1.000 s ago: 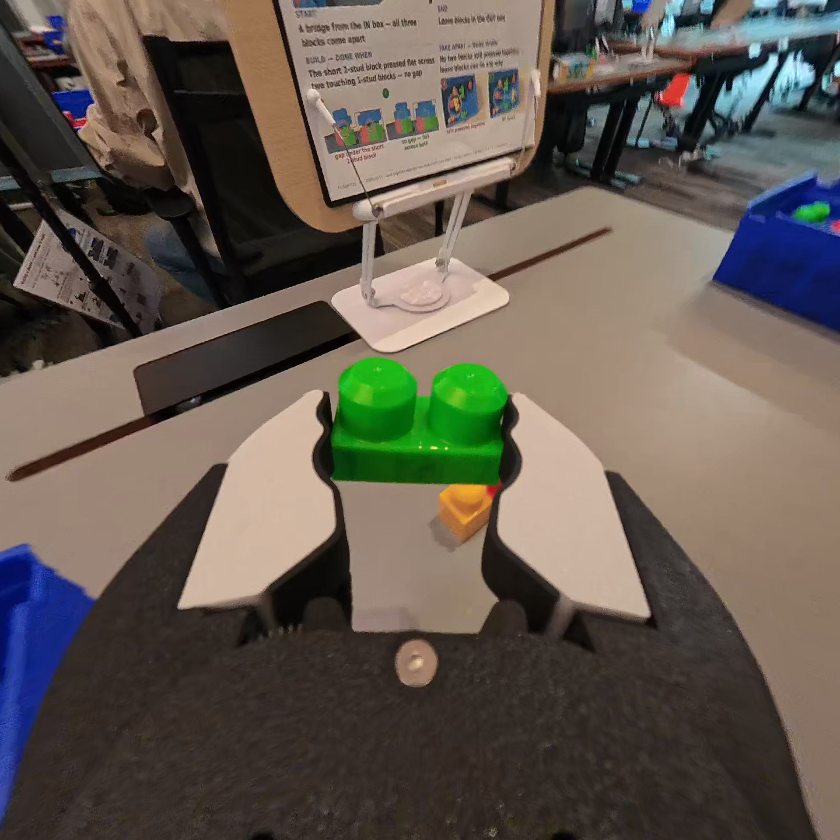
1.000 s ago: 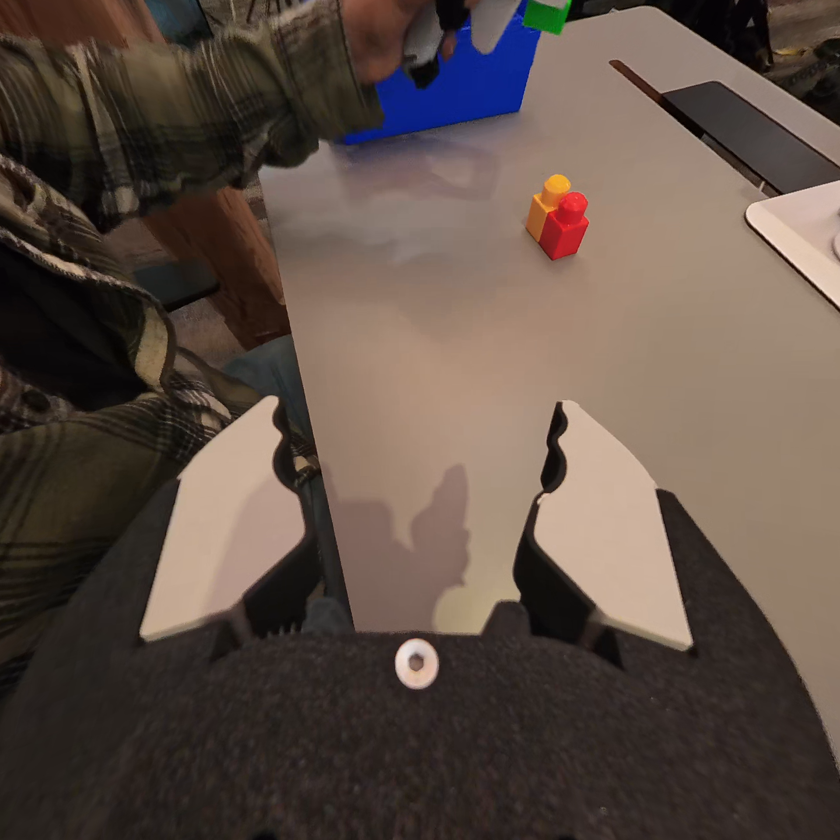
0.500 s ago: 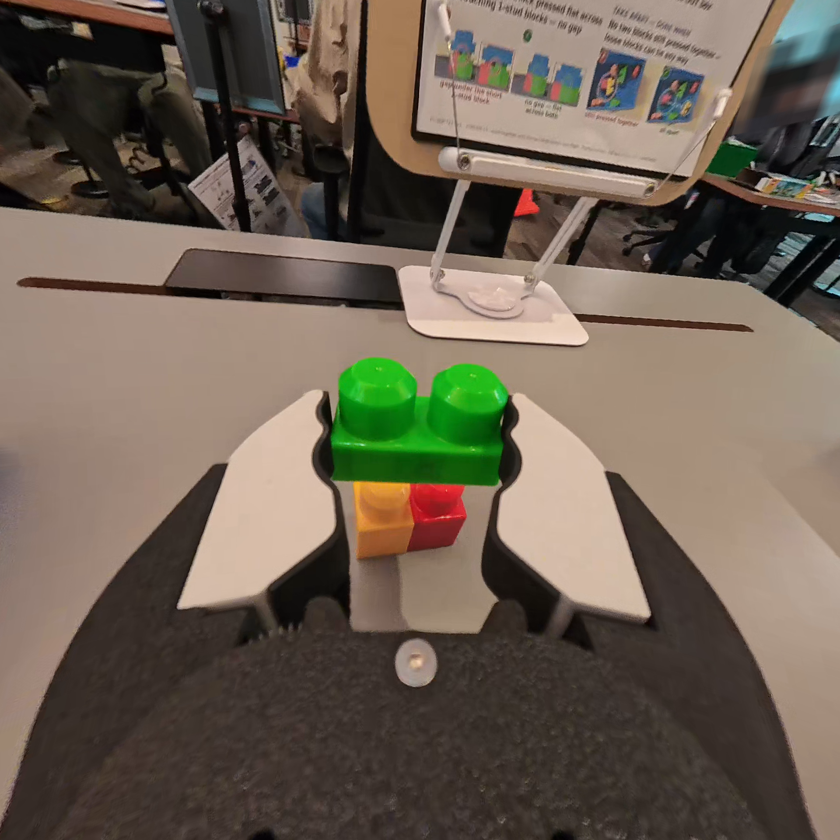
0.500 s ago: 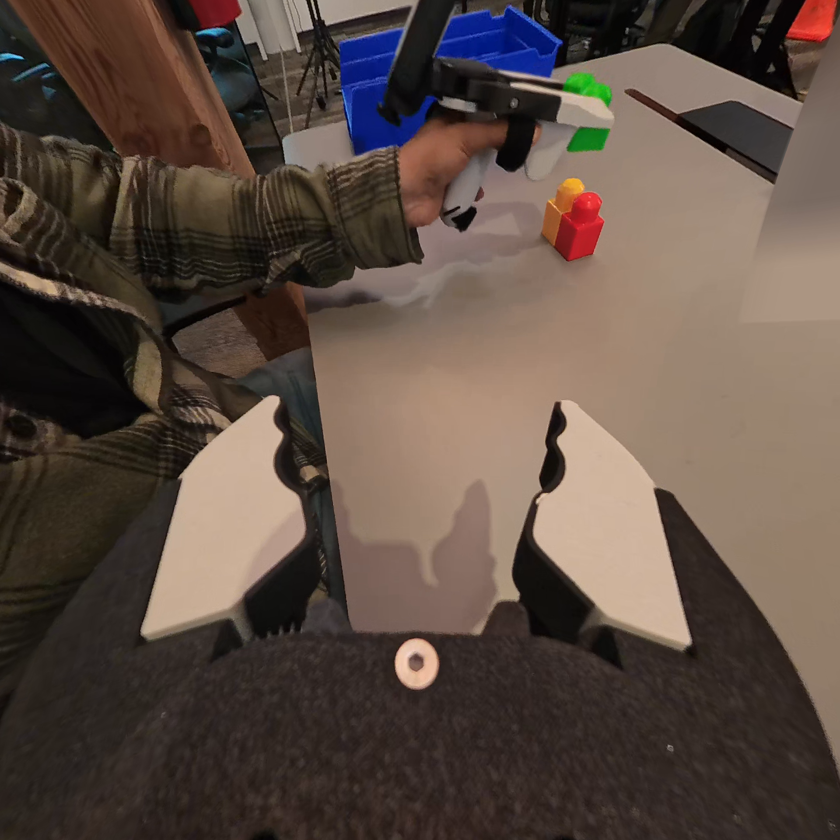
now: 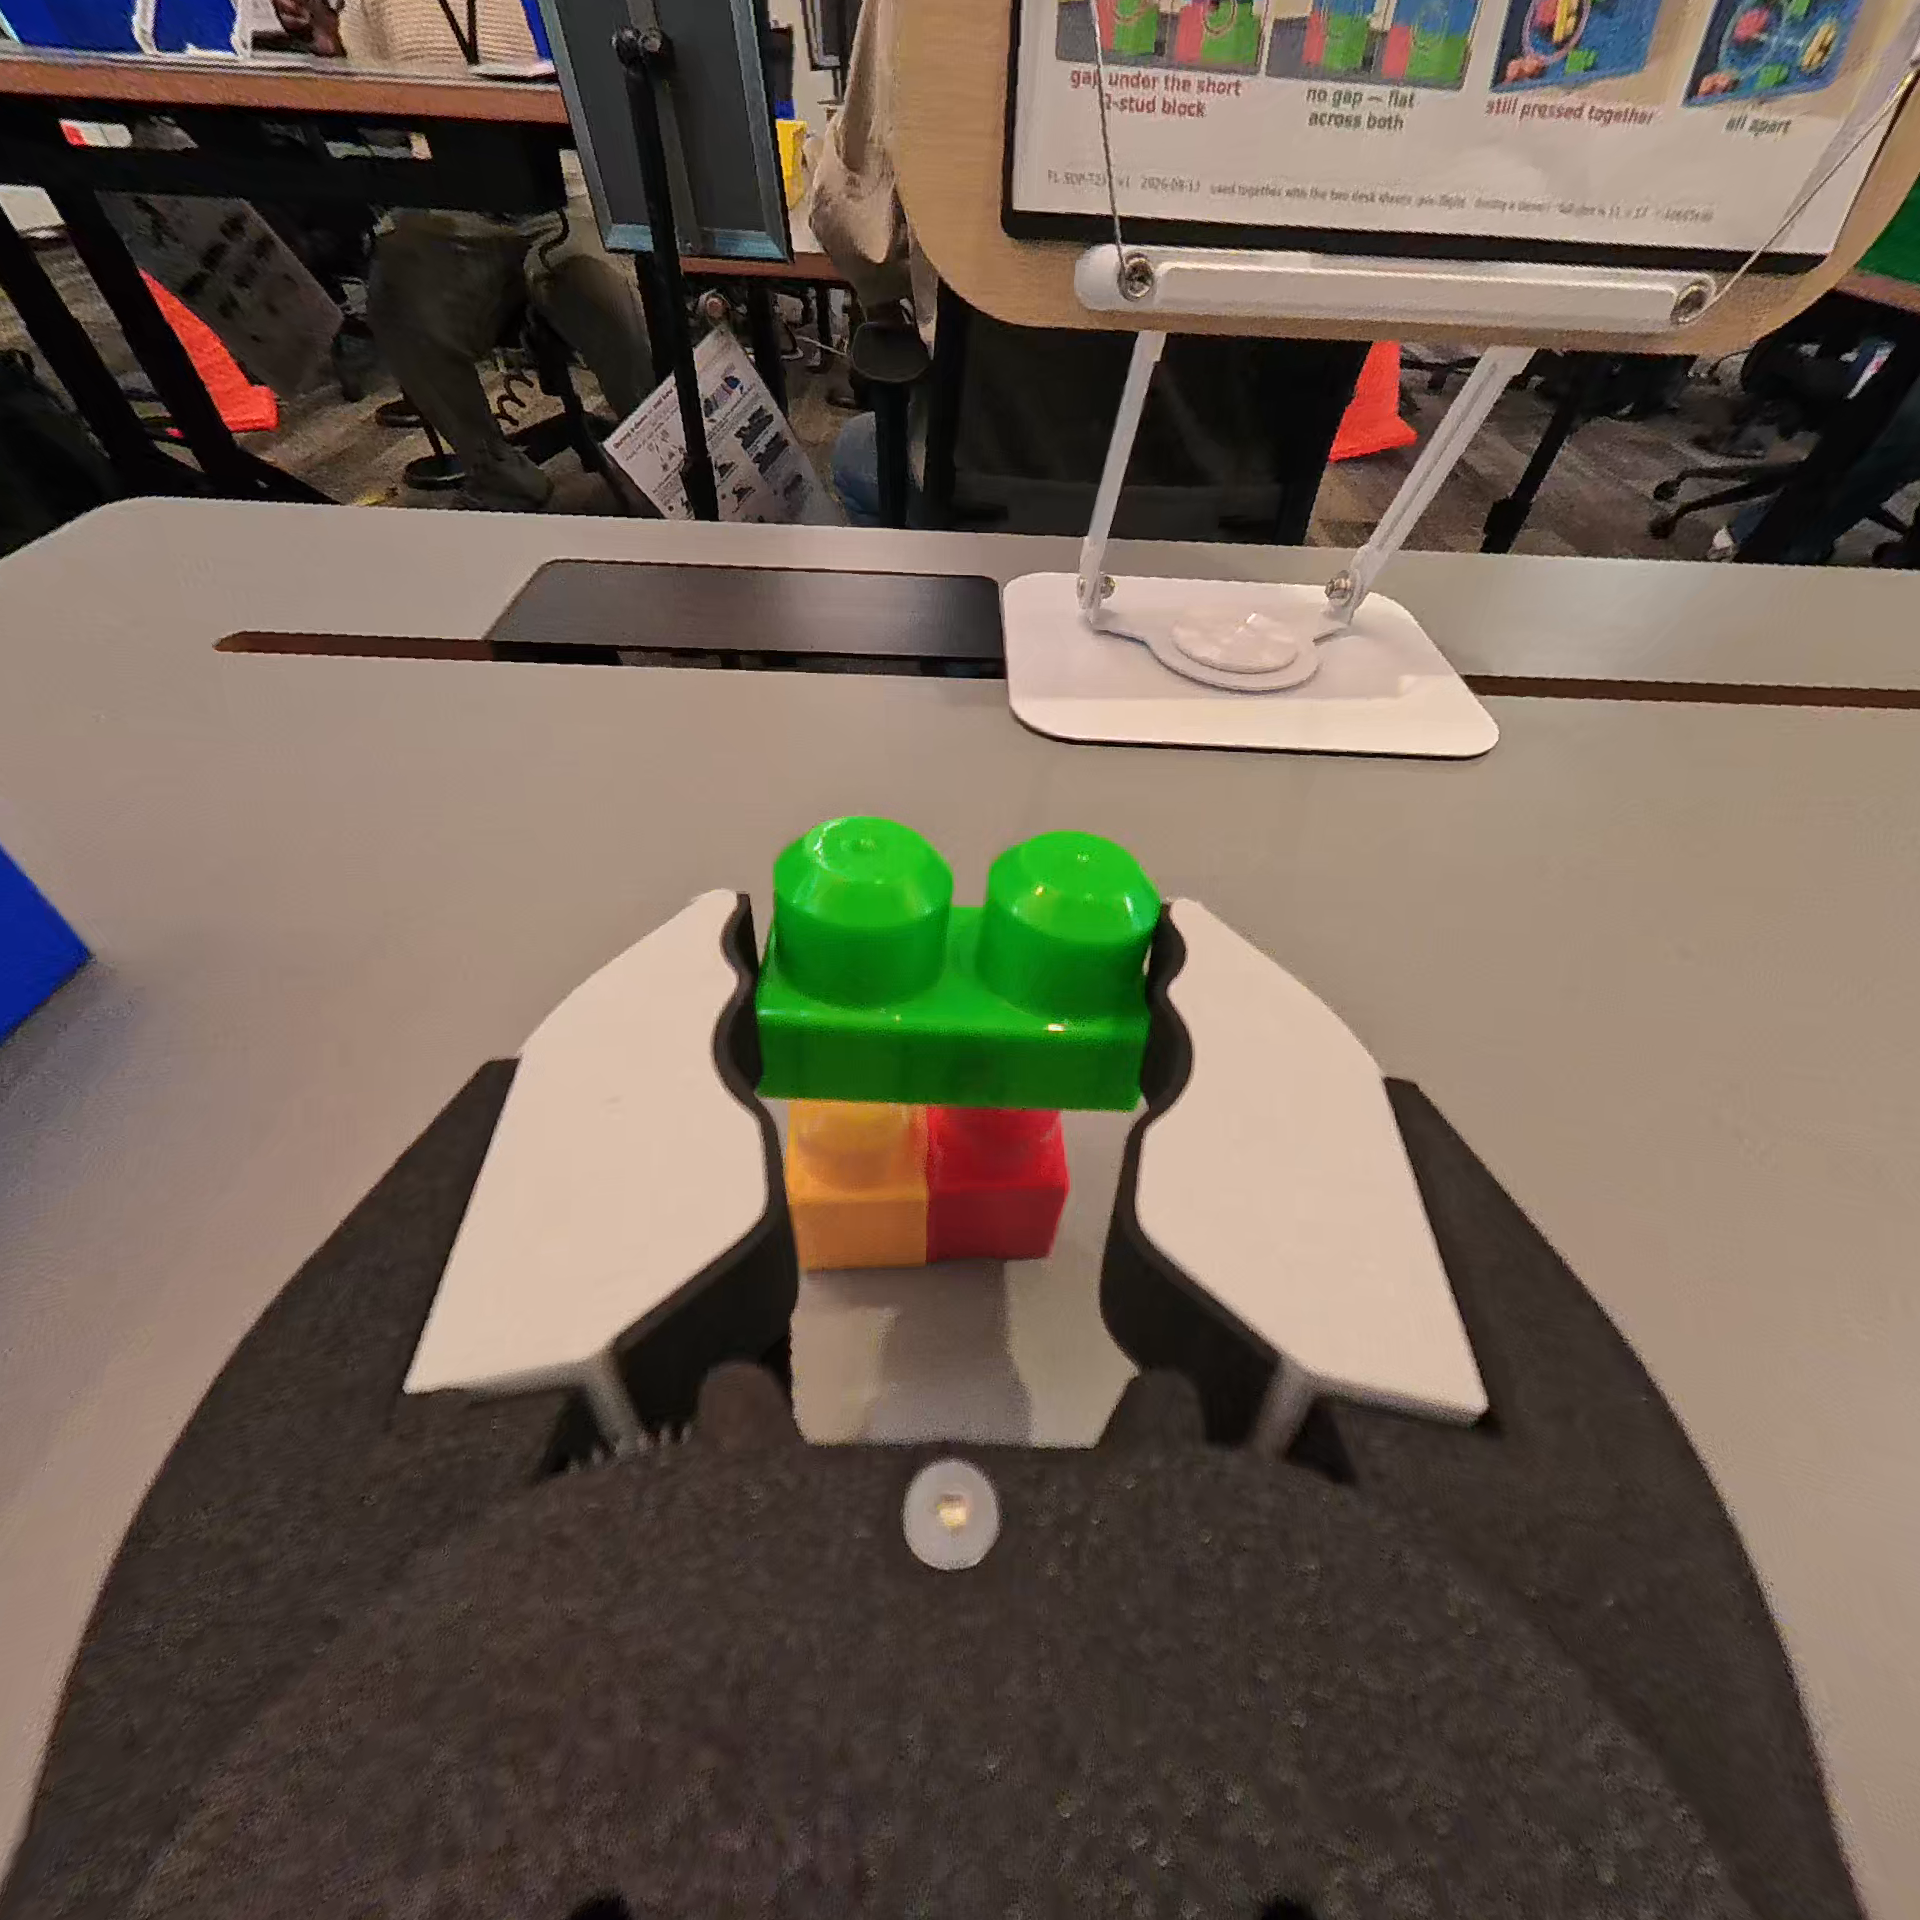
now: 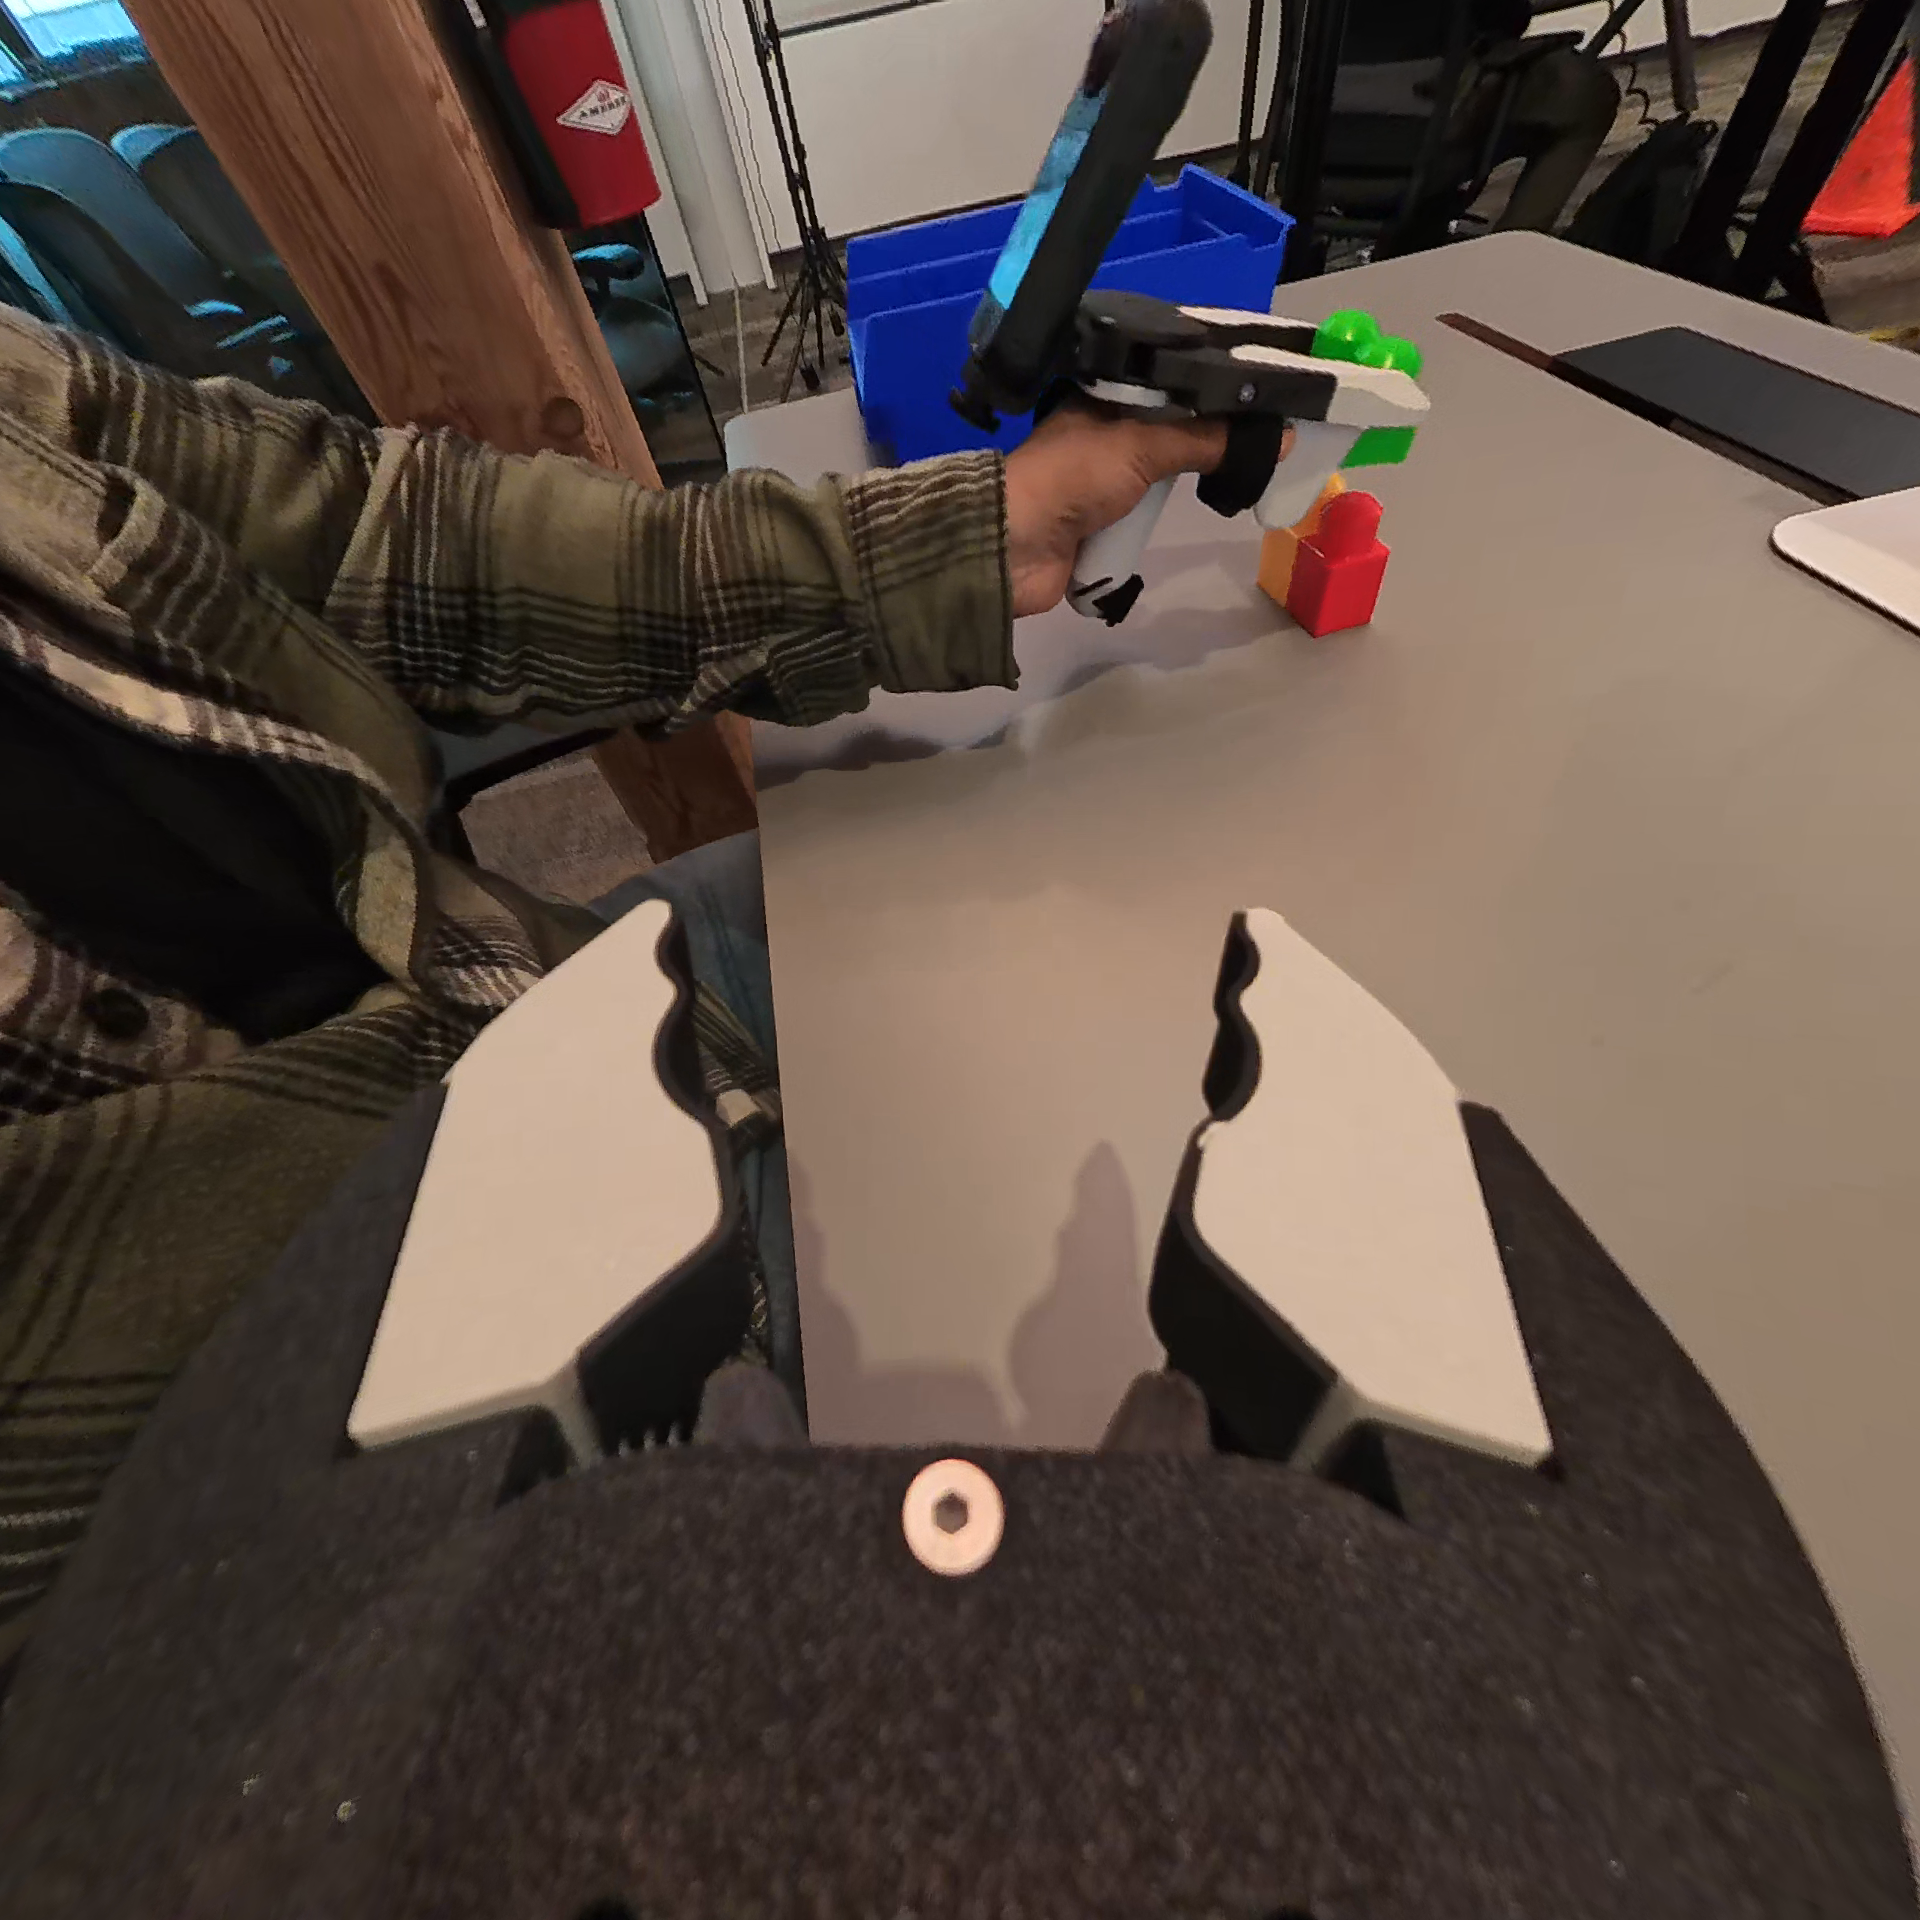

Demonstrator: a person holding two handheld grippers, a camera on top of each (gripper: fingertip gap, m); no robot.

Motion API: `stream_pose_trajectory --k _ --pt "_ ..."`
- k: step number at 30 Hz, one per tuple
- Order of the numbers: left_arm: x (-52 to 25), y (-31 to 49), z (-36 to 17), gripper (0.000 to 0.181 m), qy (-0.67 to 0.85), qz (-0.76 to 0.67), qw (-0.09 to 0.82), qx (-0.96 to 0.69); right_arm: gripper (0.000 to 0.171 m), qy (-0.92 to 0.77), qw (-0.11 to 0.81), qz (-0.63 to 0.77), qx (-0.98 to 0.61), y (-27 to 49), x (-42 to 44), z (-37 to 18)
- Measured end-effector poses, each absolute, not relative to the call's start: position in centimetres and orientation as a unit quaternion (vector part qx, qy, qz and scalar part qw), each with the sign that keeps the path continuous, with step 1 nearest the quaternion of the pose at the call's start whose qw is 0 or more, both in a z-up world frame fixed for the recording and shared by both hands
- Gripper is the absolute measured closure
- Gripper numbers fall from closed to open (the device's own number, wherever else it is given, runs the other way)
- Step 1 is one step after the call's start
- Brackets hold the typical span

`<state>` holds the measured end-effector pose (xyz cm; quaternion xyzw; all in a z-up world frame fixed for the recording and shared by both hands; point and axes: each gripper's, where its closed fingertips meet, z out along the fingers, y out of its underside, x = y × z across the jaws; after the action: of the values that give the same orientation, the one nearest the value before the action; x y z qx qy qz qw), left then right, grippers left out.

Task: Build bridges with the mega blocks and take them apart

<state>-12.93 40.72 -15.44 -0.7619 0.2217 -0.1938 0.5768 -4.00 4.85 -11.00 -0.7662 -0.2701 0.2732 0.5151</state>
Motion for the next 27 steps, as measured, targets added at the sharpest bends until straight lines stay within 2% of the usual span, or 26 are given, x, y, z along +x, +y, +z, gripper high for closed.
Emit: stream_pose_trajectory --k 13,23,27 --pt "-12.7 41.3 -17.5 0.109 0.200 -0.218 0.555 -0.777 0.075 -0.273 0.521 0.269 -0.763 4.6 -3.2 -10.5" --pt "-12.7 41.6 -18.4 0.109 0.200 -0.211 0.545 -0.786 0.062 -0.265 0.507 0.243 -0.784 4.9 -2.5 -11.3" --pt "-12.6 41.5 -19.6 0.109 0.210 -0.200 0.510 -0.810 0.062 -0.261 0.507 0.239 -0.786 4.9 -2.3 -11.2"
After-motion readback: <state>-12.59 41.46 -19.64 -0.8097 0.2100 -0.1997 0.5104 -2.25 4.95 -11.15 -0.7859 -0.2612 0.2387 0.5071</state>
